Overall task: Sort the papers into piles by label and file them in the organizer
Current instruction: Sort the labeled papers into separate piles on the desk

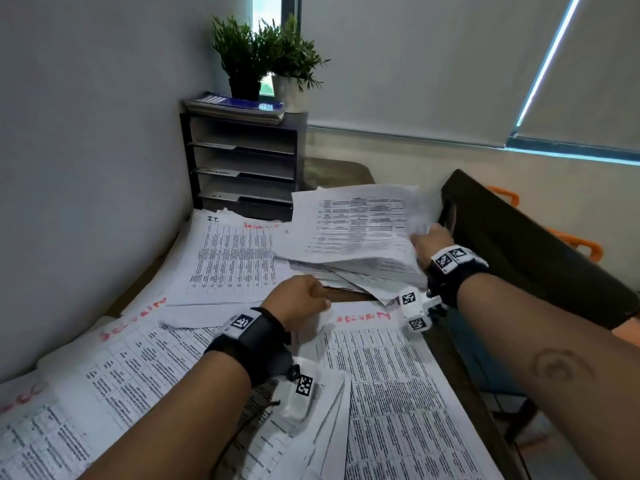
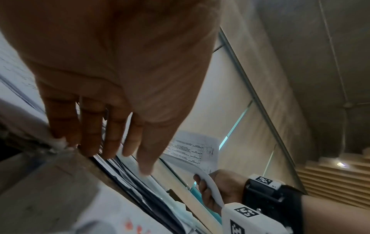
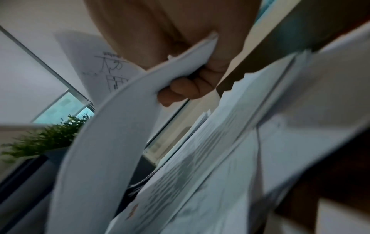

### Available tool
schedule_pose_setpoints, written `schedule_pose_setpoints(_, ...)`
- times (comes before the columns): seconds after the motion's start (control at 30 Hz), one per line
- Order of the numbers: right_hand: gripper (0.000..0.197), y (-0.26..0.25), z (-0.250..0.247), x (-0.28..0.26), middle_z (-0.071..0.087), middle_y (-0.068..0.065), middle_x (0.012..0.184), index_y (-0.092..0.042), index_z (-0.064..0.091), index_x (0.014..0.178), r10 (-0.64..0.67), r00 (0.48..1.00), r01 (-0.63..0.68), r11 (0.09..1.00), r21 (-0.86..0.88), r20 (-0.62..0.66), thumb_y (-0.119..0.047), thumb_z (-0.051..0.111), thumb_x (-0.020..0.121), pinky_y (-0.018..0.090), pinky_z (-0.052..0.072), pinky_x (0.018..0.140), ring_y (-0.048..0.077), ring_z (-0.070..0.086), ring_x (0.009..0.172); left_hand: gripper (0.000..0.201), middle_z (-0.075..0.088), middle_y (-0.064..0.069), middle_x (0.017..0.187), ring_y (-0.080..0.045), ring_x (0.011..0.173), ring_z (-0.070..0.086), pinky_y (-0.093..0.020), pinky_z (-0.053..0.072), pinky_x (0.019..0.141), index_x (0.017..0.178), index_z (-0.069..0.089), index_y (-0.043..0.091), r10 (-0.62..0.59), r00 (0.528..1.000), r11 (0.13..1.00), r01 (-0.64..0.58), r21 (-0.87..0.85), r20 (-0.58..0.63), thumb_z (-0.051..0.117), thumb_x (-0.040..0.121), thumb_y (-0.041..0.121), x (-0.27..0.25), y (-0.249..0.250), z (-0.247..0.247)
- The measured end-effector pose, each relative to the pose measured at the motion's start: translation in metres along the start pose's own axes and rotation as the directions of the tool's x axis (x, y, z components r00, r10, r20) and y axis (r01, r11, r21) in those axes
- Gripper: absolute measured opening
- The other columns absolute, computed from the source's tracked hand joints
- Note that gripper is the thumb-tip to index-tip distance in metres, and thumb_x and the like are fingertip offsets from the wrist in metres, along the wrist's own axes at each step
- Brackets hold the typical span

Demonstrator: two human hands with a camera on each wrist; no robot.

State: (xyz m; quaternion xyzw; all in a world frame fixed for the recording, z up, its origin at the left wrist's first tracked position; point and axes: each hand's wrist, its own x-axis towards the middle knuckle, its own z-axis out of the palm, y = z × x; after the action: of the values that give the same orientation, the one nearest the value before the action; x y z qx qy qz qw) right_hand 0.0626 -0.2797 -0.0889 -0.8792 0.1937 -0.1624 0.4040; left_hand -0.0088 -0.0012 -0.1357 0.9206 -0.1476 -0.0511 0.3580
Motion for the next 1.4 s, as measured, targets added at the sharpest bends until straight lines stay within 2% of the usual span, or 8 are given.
schedule_pose_setpoints(0.17,0.023,0.019,-0.017,0.027,0.066,0.022,0.112,-0.005,0.064,0.109,-0.005,1.000,0.006,0.987,-0.163,0.010,-0.018,0.054,0.094,0.045,0.053,0.092,0.042,0.063,0.105,0.028,0.066,-0.001,0.100,-0.024,0.095,0.063,-0.033,0.050,0.079,0.101,0.069,0.026,-0.043,0.992,0.957,0.007,0.290,0.118,0.074,0.078,0.041,0.000,0.003,0.001)
schedule_pose_setpoints(0.33,0.057,0.020,-0.024,0.030,0.048,0.024,0.139,-0.004,0.044,0.138,0.038,0.999,-0.036,0.904,-0.427,-0.003,-0.028,0.065,0.091,0.043,0.046,0.097,0.042,0.053,0.123,0.053,0.054,-0.005,0.124,-0.028,0.117,0.050,-0.041,0.043,0.089,0.119,0.063,0.021,-0.132,0.979,0.817,0.019,0.576,0.155,0.079,0.075,0.047,-0.003,0.011,0.006)
schedule_pose_setpoints(0.43,0.046,0.009,-0.014,0.019,0.056,0.018,0.131,-0.008,0.055,0.127,-0.154,0.986,0.164,0.869,-0.467,0.059,-0.024,0.065,0.085,0.038,0.049,0.093,0.036,0.059,0.112,0.058,0.053,-0.006,0.127,-0.029,0.121,0.047,-0.042,0.041,0.095,0.121,0.063,0.021,-0.144,0.982,0.804,0.046,0.593,0.119,0.083,0.070,0.040,-0.004,0.016,0.006)
schedule_pose_setpoints(0.8,0.033,-0.019,0.031,-0.097,0.063,-0.001,0.124,-0.020,0.063,0.127,-0.492,0.669,0.694,0.681,-0.233,0.558,-0.021,0.063,0.094,0.027,0.044,0.096,0.012,0.056,0.106,0.016,0.063,0.005,0.102,-0.021,0.101,0.062,-0.028,0.045,0.077,0.092,0.069,0.027,-0.043,0.998,0.890,0.013,0.455,0.055,0.073,0.077,0.023,-0.008,0.015,-0.004)
schedule_pose_setpoints(1.0,0.062,-0.003,0.005,-0.088,0.039,0.006,0.151,-0.018,0.041,0.147,-0.477,0.780,0.600,0.756,-0.263,0.405,-0.037,0.065,0.093,0.040,0.032,0.116,0.023,0.037,0.139,0.010,0.065,0.000,0.087,-0.015,0.072,0.059,-0.027,0.045,0.060,0.087,0.058,0.020,0.041,0.999,0.999,-0.040,-0.025,0.022,0.066,0.093,0.018,-0.007,0.014,-0.021)
schedule_pose_setpoints(1.17,0.079,0.013,-0.020,-0.068,0.042,0.003,0.144,-0.017,0.032,0.149,-0.318,0.937,0.312,0.948,0.062,0.144,-0.049,0.069,0.087,0.039,0.043,0.105,0.019,0.048,0.127,0.007,0.067,-0.018,0.096,-0.024,0.075,0.062,-0.045,0.058,0.068,0.092,0.054,0.015,-0.054,0.967,0.927,-0.044,-0.372,-0.248,0.053,0.099,0.018,-0.008,0.016,-0.045)
schedule_pose_setpoints(1.3,0.051,0.033,-0.028,-0.061,0.063,0.001,0.115,-0.021,0.050,0.133,-0.163,0.904,0.178,0.984,-0.001,0.395,-0.037,0.070,0.089,0.033,0.048,0.082,0.018,0.062,0.098,0.003,0.064,-0.010,0.094,-0.019,0.069,0.061,-0.029,0.053,0.049,0.096,0.051,0.013,-0.189,0.886,0.818,-0.096,-0.568,-0.423,0.050,0.099,0.014,-0.008,0.010,-0.068)
schedule_pose_setpoints(1.4,0.016,0.041,-0.031,-0.060,0.070,0.005,0.104,-0.015,0.065,0.107,-0.193,0.877,0.222,0.975,-0.017,0.440,-0.013,0.067,0.091,0.038,0.050,0.088,0.024,0.066,0.095,0.007,0.063,-0.013,0.095,-0.024,0.073,0.060,-0.032,0.053,0.058,0.087,0.052,0.017,-0.255,0.850,0.796,-0.086,-0.599,-0.461,0.054,0.091,0.012,-0.007,0.000,-0.086)
